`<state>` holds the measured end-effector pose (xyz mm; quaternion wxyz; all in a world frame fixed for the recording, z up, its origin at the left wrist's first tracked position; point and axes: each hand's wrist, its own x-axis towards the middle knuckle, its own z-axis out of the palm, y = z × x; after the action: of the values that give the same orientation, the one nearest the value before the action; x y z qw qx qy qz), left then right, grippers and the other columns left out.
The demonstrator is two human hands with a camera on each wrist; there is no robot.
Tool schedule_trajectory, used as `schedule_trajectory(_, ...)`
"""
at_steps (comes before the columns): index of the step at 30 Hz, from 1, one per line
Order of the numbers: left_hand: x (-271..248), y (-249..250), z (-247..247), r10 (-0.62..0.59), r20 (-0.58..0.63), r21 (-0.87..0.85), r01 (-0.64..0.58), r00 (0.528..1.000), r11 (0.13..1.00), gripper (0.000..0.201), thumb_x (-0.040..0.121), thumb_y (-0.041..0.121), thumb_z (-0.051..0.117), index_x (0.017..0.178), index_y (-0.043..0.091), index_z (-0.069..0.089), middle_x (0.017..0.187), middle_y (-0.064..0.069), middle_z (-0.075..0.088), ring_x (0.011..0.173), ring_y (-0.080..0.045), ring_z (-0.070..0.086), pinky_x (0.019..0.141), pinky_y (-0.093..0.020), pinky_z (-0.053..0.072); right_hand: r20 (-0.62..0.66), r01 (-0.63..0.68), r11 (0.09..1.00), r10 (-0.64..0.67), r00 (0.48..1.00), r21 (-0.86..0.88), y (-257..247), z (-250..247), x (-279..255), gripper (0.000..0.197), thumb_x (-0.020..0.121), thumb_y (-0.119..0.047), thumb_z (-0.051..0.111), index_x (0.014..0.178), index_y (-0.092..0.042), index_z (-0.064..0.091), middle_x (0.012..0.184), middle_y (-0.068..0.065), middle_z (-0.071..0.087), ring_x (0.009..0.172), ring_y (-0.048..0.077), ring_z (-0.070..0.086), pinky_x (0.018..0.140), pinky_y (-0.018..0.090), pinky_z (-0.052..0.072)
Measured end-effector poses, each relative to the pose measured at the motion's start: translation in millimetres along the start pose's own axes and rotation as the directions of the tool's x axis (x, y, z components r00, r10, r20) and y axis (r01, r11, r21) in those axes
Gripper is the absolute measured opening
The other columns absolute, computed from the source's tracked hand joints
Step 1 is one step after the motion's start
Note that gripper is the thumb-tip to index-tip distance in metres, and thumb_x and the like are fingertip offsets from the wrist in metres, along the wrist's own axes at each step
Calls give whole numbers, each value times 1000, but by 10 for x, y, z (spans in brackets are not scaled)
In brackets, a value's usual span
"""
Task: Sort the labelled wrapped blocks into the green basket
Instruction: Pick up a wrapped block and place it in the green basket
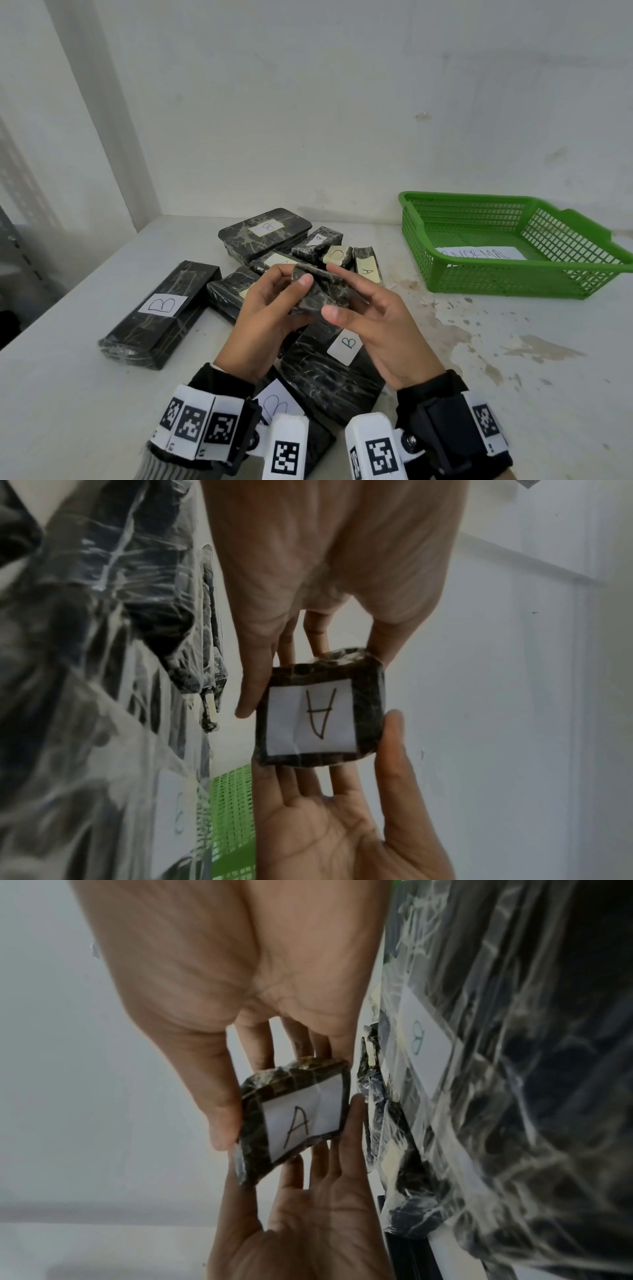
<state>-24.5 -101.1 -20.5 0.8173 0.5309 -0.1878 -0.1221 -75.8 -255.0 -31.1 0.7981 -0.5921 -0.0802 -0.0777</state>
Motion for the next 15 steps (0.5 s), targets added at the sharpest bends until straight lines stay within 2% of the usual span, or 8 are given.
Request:
schedule_trajectory(4, -8, -12, 18, 18, -35, 21, -17, 999, 1000, 36, 83, 23, 63, 108, -3, 58, 95, -17, 66, 86, -23, 68, 79, -41, 60, 27, -8, 1000, 7, 1000, 16, -3, -24, 1, 73, 67, -15, 85, 135, -16, 56, 127, 7, 67, 123, 21, 60, 99, 30, 49)
schedule_trajectory(6, 0, -1, 25, 12, -50, 5, -11, 999, 1000, 37, 89, 24, 67, 109, -4, 57, 95, -17, 67, 87, -26, 68, 79, -43, 60, 53, -19, 1000, 19, 998, 2, -12, -53, -13, 75, 69, -7, 81, 138, -16, 53, 128, 5, 66, 122, 21, 60, 101, 32, 49)
schedule_trajectory(8, 2, 22, 23, -8, -55, -8, 7, 998, 1000, 44, 89, 29, 61, 114, -7, 56, 101, -21, 67, 92, -30, 68, 82, -48, 59, 48, -16, 999, 17, 999, -31, -13, -67, -22, 74, 71, 9, 74, 137, -18, 53, 127, 4, 66, 119, 19, 62, 95, 28, 51)
schedule_trajectory(10, 2, 43, 12, -32, -38, -9, 31, 999, 999, 51, 87, 34, 57, 118, -6, 56, 106, -21, 68, 96, -30, 68, 84, -48, 58, 5, 14, 996, -13, 1000, -84, 8, -70, -14, 70, 74, 18, 69, 132, -19, 57, 122, 3, 68, 114, 18, 64, 90, 25, 52)
schedule_trajectory(13, -4, 40, -11, -35, 17, 65, 33, 999, 997, 54, 91, 48, 60, 121, 3, 59, 110, -13, 71, 101, -25, 68, 88, -43, 57, -49, 59, 990, -66, 997, -129, 22, -79, 8, 63, 73, 12, 73, 126, -20, 60, 118, 1, 70, 110, 17, 66, 88, 24, 52)
schedule_trajectory(15, -10, 30, -22, -4, 49, 169, -4, 999, 986, 58, 83, 53, 60, 122, 11, 60, 114, -6, 71, 108, -21, 67, 92, -38, 54, -69, 77, 988, -87, 994, -131, 1, -99, 12, 65, 69, 4, 77, 127, -19, 60, 119, 1, 70, 110, 17, 66, 88, 24, 52)
